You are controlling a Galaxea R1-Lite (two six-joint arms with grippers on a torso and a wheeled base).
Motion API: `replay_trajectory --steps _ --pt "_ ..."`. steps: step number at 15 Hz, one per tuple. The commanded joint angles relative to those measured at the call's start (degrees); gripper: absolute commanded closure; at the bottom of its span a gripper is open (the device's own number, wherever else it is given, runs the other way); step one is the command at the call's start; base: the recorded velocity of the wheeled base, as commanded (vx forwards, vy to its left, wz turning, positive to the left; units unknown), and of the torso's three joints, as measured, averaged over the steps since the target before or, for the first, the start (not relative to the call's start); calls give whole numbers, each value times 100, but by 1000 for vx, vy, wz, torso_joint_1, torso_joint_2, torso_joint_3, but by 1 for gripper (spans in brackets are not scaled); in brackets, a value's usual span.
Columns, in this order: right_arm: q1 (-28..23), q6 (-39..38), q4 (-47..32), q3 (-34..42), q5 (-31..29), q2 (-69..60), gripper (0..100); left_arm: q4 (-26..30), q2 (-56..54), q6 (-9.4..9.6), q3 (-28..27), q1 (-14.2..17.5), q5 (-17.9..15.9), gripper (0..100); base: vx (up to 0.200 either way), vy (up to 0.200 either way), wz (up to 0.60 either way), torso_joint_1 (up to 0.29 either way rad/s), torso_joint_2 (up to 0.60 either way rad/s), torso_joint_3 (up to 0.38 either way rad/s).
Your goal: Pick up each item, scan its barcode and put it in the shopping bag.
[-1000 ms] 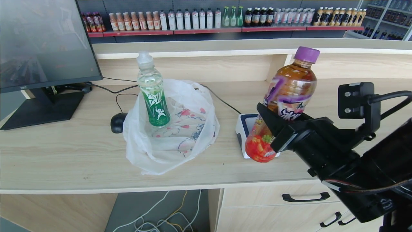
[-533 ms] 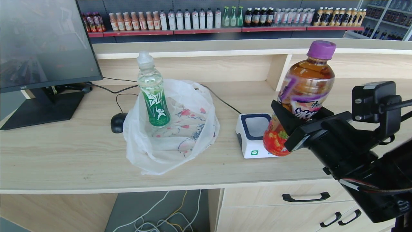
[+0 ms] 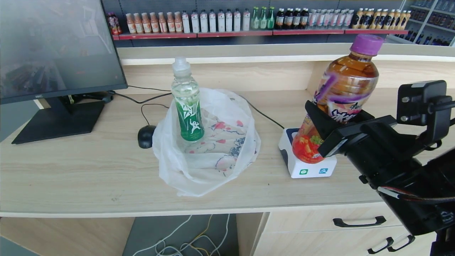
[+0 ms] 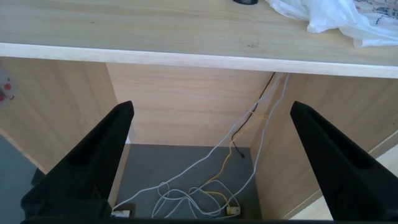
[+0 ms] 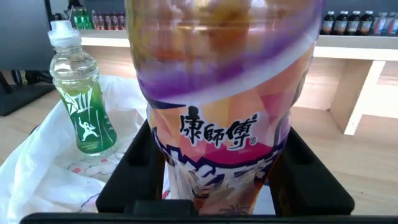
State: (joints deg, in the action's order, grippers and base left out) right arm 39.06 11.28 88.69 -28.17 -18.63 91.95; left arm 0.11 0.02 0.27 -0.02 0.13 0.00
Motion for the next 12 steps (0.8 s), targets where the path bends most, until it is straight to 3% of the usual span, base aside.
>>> replay_trajectory --steps 1,6,12 --pt "-4 6 0 14 -9 -2 100 -2 -2 0 -6 4 0 0 0 200 0 -7 2 7" --pt "-4 6 0 14 -9 24 100 -2 -2 43 2 -5 -9 0 0 200 0 0 4 4" --pt "-39 6 79 -110 17 244 100 -2 -2 17 2 4 -9 0 0 0 0 0 0 0"
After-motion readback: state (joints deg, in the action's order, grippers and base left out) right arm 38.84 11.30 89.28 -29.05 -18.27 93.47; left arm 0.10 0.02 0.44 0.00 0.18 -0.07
